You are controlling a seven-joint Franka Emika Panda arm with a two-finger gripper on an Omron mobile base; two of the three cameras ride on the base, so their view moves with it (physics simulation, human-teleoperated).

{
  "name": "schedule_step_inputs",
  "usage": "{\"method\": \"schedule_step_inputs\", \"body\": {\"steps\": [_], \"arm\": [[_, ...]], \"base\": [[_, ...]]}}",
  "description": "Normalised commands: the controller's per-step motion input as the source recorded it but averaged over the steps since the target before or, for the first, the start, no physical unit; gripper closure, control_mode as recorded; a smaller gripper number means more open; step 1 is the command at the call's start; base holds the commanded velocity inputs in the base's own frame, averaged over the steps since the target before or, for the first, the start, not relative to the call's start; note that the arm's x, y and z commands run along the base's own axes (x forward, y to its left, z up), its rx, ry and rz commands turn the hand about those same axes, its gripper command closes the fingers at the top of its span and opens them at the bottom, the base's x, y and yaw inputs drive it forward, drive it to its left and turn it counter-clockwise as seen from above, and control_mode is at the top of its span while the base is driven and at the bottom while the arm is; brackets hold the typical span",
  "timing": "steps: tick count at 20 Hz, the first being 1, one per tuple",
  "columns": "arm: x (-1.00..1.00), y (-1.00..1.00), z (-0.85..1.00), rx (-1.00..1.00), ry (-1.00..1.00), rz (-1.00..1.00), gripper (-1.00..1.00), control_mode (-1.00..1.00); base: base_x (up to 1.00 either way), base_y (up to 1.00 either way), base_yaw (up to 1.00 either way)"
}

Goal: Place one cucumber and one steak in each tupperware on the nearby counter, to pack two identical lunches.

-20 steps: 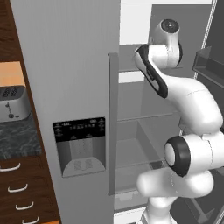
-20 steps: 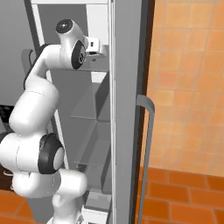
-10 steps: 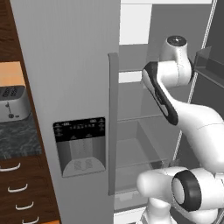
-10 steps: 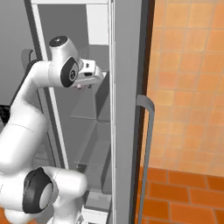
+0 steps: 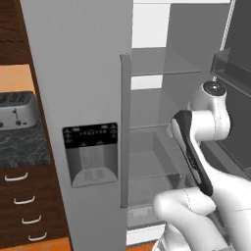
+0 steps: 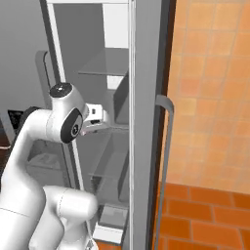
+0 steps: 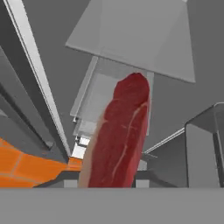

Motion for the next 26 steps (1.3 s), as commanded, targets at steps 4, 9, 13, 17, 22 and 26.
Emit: {"method": "schedule_step_inputs", "body": {"steps": [4, 9, 13, 17, 22, 26], "arm": [[0.0, 0.0, 0.0, 0.0, 0.0, 0.0, 1.0, 1.0], [0.0, 0.0, 0.0, 0.0, 0.0, 0.0, 1.0, 1.0], [0.0, 0.0, 0.0, 0.0, 0.0, 0.0, 1.0, 1.0], [0.0, 0.0, 0.0, 0.0, 0.0, 0.0, 1.0, 1.0], [0.0, 0.0, 0.0, 0.0, 0.0, 0.0, 1.0, 1.0], [0.0, 0.0, 0.0, 0.0, 0.0, 0.0, 1.0, 1.0]], "base": [[-1.0, 0.71, 0.27], [-0.2, 1.0, 0.06], [0.42, 1.0, 0.0], [0.78, 1.0, 0.0], [0.56, 1.0, 0.0], [0.47, 1.0, 0.0]]}}
